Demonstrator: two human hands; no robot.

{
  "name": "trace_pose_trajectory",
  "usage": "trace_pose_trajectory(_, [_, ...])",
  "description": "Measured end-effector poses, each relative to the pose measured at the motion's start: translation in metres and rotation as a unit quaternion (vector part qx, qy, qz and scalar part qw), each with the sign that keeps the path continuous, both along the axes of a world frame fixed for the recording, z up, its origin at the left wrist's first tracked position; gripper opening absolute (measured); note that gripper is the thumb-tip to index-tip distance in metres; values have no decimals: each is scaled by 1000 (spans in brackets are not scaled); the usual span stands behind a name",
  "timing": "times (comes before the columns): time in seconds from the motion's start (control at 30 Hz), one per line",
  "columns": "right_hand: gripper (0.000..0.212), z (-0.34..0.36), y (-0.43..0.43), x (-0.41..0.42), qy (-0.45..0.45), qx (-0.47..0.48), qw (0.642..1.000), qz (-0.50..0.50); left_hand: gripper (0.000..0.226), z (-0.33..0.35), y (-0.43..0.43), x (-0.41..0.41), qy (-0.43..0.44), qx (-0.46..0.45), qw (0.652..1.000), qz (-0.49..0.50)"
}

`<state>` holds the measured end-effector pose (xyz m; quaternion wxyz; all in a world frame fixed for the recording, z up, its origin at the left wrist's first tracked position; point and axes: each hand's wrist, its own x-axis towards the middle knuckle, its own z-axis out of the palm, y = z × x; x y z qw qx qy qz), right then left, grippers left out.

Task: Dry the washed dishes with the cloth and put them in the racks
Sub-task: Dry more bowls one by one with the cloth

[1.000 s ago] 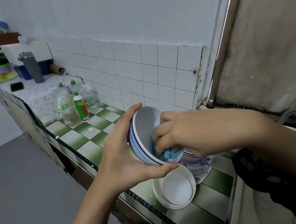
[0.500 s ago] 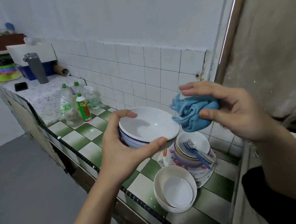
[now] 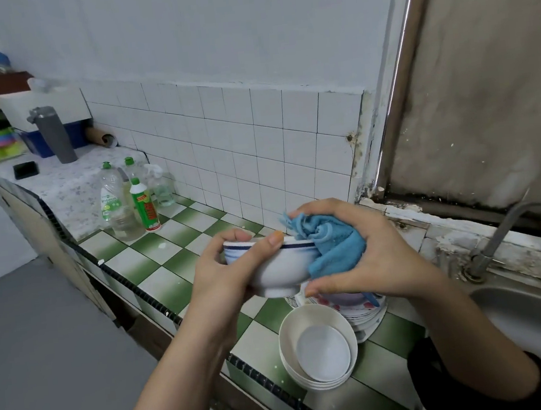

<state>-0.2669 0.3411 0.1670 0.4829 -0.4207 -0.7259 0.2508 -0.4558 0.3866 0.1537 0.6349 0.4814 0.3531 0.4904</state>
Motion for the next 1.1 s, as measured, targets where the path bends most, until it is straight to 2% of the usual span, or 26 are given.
trace_pose_trajectory(0.1, [58,-10,4,-1,22,-28,999,-18,76,-5,-2,1,27,-52,998,-26])
trace_pose_trajectory(0.17, [52,-15,5,-2,46,-51,998,8,73,-5,-2,-1,58,-52,995,-56])
trace_pose_trajectory(0.3, [48,-20,12,1,122,-83,987,70,59,-3,2,-11,98,35,988,-113])
trace_pose_trajectory(0.43, [48,-19,16,10,242,-95,953,158,58,2,5,-22,172,166,963,-126])
trace_pose_trajectory(0.5, [49,-18,17,11,269,-97,940,187,56,5,5,-24,160,201,956,-140])
trace_pose_trajectory(0.57, [49,-18,20,11,280,-92,932,212,61,8,5,-24,108,201,961,-154])
trace_pose_trajectory(0.67, [53,-16,21,7,300,-82,937,159,59,9,6,-20,35,184,973,-134])
trace_pose_trajectory(0.8, [63,-12,16,0,356,-26,934,-23,59,8,4,-14,-9,166,984,-59])
trace_pose_trajectory(0.9, [51,-12,6,-12,326,80,922,-191,57,4,3,-8,-16,137,990,9])
trace_pose_trajectory(0.97, [44,-16,-4,-25,272,112,931,-218,56,2,-2,1,-24,110,993,46])
trace_pose_trajectory(1.03, [40,-24,-11,-44,135,140,964,-181,49,0,-6,9,-31,81,994,70])
trace_pose_trajectory(1.1, [35,-41,-10,-54,7,185,963,-198,42,-2,-9,13,-27,62,994,86])
